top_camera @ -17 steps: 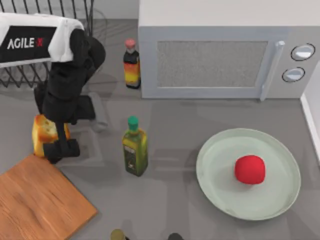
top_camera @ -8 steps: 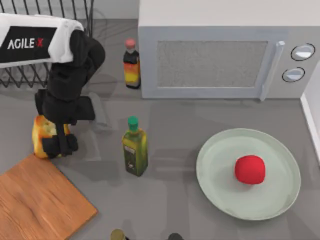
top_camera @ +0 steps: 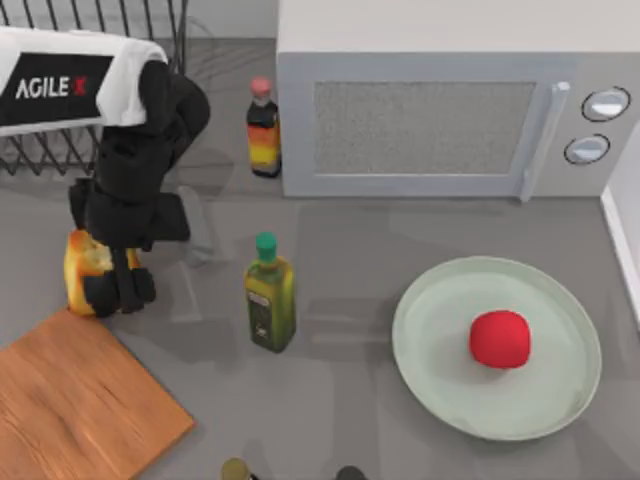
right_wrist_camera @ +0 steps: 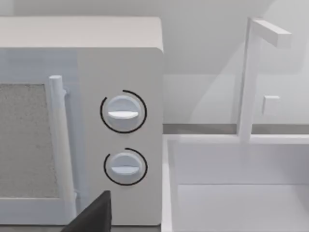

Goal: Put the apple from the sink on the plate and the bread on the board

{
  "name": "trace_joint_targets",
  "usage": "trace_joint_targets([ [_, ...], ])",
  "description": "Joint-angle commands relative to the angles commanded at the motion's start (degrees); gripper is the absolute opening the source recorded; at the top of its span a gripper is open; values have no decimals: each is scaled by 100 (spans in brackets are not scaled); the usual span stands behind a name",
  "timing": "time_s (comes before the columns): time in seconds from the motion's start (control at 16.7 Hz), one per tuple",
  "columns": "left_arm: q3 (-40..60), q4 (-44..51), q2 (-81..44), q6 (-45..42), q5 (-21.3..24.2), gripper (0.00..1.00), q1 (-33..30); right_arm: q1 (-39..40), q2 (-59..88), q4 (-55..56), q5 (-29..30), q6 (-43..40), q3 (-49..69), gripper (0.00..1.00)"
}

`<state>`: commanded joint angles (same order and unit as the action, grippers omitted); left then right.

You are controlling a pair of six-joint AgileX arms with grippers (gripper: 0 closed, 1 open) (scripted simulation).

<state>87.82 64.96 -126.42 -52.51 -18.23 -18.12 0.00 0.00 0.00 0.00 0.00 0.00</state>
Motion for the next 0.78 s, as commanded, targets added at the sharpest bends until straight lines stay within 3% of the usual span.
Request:
trace_joint_targets([
  [0.48,89,94,30,-13,-3,0,-22,0,0,0,0,0,0,100],
  [0.78,887,1296,329,-9,-7,0,-32,0,0,0,0,0,0,100],
])
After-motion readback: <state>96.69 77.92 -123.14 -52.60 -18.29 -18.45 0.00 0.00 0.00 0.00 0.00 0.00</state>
